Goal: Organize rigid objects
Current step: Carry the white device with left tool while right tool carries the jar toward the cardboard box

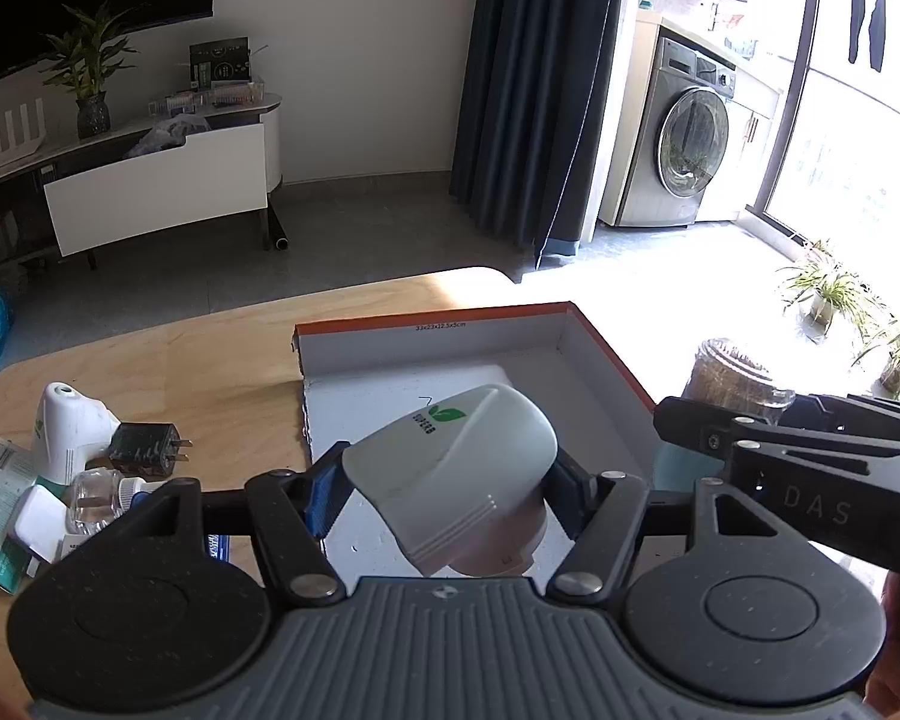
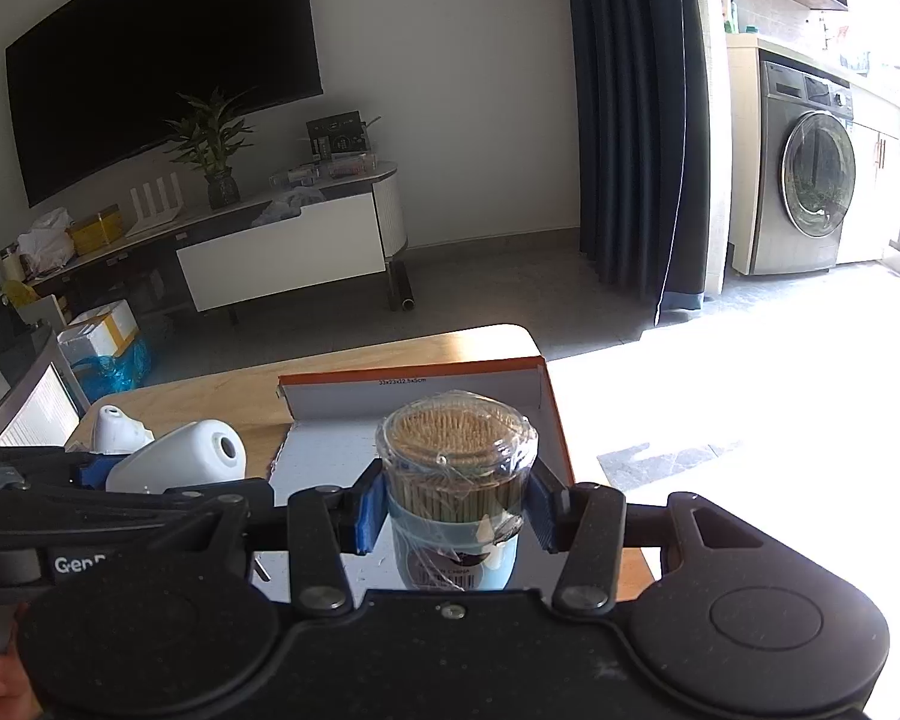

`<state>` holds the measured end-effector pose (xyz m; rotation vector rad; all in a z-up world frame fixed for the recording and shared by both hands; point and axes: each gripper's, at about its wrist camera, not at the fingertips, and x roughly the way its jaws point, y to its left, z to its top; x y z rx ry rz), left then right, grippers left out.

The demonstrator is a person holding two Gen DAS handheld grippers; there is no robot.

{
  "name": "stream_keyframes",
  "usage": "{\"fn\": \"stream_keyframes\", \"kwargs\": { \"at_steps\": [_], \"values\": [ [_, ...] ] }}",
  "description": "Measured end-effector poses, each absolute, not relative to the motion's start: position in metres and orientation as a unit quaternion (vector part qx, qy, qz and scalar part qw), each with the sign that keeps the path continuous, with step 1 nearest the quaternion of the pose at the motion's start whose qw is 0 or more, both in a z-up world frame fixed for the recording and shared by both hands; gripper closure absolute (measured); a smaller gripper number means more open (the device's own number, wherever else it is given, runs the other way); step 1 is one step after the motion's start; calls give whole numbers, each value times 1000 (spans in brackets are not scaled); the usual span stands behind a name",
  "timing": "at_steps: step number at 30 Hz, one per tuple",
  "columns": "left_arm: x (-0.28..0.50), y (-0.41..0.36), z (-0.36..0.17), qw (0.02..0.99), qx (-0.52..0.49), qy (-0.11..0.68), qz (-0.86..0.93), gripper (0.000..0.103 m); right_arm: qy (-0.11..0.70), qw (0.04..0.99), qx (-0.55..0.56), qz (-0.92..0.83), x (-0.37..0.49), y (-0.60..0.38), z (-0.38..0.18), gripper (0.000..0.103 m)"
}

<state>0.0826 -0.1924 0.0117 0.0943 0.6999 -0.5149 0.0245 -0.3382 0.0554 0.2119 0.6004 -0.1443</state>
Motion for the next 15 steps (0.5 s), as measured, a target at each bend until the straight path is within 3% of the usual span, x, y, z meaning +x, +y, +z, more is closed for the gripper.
{"fn": "stream_keyframes", "kwargs": {
  "at_steps": [15],
  "values": [
    [97,-205,14,907,44,340,-245,35,305,944,103,-68,46,-348,51,45]
  ]
}}
